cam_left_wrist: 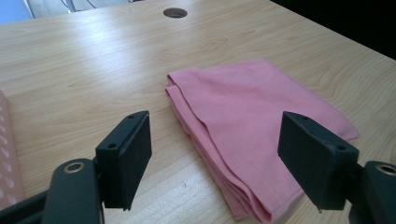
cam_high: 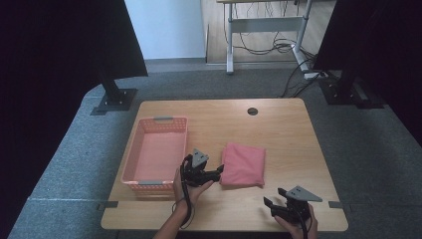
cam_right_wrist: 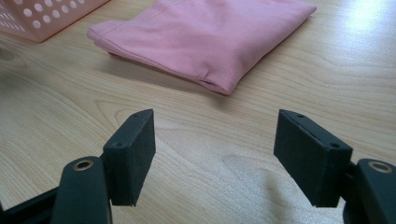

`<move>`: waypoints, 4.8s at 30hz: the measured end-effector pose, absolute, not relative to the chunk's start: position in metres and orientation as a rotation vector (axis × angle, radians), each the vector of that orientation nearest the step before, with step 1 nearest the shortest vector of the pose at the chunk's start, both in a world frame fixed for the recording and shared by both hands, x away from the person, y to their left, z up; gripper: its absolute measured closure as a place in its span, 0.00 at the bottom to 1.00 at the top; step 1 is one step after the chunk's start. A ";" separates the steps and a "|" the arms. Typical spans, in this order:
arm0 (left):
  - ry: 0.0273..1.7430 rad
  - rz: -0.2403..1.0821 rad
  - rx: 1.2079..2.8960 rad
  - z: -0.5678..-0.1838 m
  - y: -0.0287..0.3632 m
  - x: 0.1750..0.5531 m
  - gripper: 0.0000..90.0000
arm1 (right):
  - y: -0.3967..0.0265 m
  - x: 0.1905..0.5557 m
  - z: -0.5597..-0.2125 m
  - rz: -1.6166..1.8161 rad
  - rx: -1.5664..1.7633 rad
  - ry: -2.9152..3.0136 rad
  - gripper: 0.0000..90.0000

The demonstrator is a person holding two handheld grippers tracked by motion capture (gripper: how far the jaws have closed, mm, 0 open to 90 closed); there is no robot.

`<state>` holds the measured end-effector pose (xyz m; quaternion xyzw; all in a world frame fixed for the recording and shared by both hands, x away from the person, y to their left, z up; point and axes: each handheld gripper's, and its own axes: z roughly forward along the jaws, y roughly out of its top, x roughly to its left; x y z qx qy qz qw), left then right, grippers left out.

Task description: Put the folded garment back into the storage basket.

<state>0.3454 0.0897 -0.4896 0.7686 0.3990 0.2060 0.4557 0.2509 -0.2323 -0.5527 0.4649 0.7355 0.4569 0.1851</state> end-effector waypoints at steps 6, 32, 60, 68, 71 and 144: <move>0.994 0.508 1.895 -0.489 0.089 0.348 0.28 | -0.232 0.251 -0.553 1.285 1.310 2.073 0.33; 1.014 0.529 1.912 -0.486 0.081 0.363 0.27 | -0.234 0.251 -0.553 1.279 1.316 2.068 0.33; 1.021 0.533 1.938 -0.491 0.071 0.378 0.27 | -0.234 0.252 -0.554 1.268 1.319 2.072 0.33; 1.016 0.551 1.944 -0.492 0.069 0.383 0.27 | -0.234 0.252 -0.554 1.266 1.321 2.074 0.33; 1.015 0.551 1.947 -0.493 0.068 0.386 0.27 | -0.235 0.252 -0.554 1.267 1.323 2.073 0.33; 1.050 0.542 2.011 -0.515 0.044 0.430 0.26 | -0.233 0.252 -0.556 1.248 1.321 2.089 0.33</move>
